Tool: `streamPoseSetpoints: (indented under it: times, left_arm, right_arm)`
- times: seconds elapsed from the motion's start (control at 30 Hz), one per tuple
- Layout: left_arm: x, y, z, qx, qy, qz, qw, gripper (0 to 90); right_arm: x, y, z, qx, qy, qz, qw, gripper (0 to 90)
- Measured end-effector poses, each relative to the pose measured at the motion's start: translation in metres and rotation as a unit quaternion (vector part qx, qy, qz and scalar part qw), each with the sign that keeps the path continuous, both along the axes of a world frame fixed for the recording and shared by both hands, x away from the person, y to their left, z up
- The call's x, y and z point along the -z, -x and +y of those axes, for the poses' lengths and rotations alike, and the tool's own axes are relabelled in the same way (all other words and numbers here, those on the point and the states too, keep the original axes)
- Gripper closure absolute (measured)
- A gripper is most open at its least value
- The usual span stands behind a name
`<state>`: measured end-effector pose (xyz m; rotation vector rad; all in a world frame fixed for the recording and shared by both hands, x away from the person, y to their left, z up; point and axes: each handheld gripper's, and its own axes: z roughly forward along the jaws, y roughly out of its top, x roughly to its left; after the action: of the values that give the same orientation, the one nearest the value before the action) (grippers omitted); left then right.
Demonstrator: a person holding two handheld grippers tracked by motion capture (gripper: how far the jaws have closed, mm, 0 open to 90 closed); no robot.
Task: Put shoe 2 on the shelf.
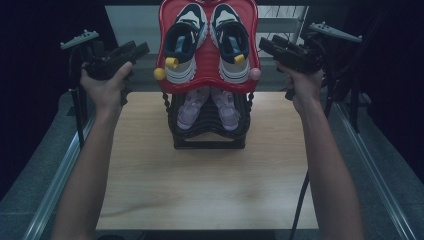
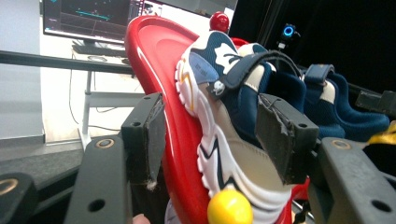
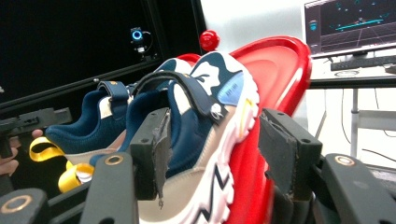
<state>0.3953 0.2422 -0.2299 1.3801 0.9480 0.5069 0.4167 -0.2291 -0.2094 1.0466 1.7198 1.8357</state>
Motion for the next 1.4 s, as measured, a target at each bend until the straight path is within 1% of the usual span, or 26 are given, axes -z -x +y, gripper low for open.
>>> streamPoseSetpoints:
  times: [0.07,0.17,0.27,0.33,0.37,0.43,0.53,0.6,0.67,0.73,0.8,0.83,0.93,0.97,1.0,1.07,1.13,1.3,1.4]
  left_arm:
    - [0.003,0.003,0.002,0.0,-0.003,0.001,1.0,43.0]
    - [0.008,0.007,0.007,0.001,0.0,0.005,1.0,43.1]
    - [0.013,0.01,0.011,0.004,-0.002,0.008,1.0,43.1]
    - [0.019,0.013,0.013,0.008,-0.003,0.01,0.9999,43.6]
    - [0.023,0.014,0.015,0.012,-0.002,0.011,0.9999,43.6]
    - [0.03,0.015,0.017,0.014,0.001,0.019,0.9997,43.6]
    - [0.04,0.016,0.02,0.011,0.004,0.025,0.9996,43.7]
    - [0.046,0.017,0.022,0.004,0.01,0.024,0.9997,44.0]
    - [0.051,0.019,0.025,0.003,0.01,0.024,0.9997,44.1]
    - [0.057,0.023,0.027,0.0,0.01,0.023,0.9997,44.1]
    - [0.064,0.026,0.029,0.0,0.011,0.026,0.9996,44.1]
    - [0.067,0.027,0.03,0.001,0.012,0.029,0.9995,44.1]
    - [0.077,0.033,0.031,0.002,0.006,0.035,0.9994,44.0]
    - [0.077,0.033,0.031,0.002,0.006,0.035,0.9994,44.0]
    - [0.085,0.039,0.031,0.002,0.006,0.033,0.9994,44.0]
    - [0.093,0.042,0.03,0.005,0.008,0.04,0.9992,44.0]
    - [0.1,0.044,0.03,0.011,0.014,0.047,0.9988,44.0]
    - [0.117,0.049,0.028,0.016,0.004,0.06,0.9981,43.8]
    - [0.13,0.052,0.026,0.018,0.003,0.068,0.9975,43.8]
  right_arm:
    - [0.003,0.003,-0.004,0.0,-0.002,0.002,1.0,44.5]
    - [0.011,0.007,-0.01,0.002,0.001,0.004,1.0,44.6]
    - [0.016,0.012,-0.014,0.001,-0.001,0.006,1.0,44.6]
    - [0.022,0.014,-0.016,-0.002,-0.001,0.006,1.0,44.5]
    - [0.025,0.015,-0.017,-0.005,-0.006,0.01,0.9999,44.3]
    - [0.032,0.016,-0.019,-0.005,-0.007,0.011,0.9999,43.6]
    - [0.042,0.018,-0.022,-0.002,-0.009,0.016,0.9998,43.5]
    - [0.048,0.018,-0.026,-0.001,-0.011,0.02,0.9997,43.4]
    - [0.055,0.02,-0.028,-0.001,-0.014,0.022,0.9997,42.9]
    - [0.062,0.023,-0.029,0.001,-0.009,0.024,0.9997,42.1]
    - [0.071,0.025,-0.031,0.001,-0.01,0.027,0.9996,42.0]
    - [0.077,0.026,-0.032,-0.001,-0.01,0.032,0.9994,41.7]
    - [0.091,0.029,-0.033,0.0,-0.004,0.039,0.9992,41.4]
    - [0.091,0.029,-0.033,0.0,-0.004,0.039,0.9992,41.4]
    - [0.103,0.032,-0.033,-0.001,0.003,0.043,0.9991,40.7]
    - [0.113,0.034,-0.034,-0.001,0.008,0.045,0.999,40.5]
    - [0.123,0.036,-0.035,-0.005,0.005,0.049,0.9988,40.4]
    - [0.14,0.039,-0.037,-0.003,0.001,0.06,0.9982,40.0]
    - [0.146,0.044,-0.037,-0.001,0.007,0.059,0.9982,39.6]
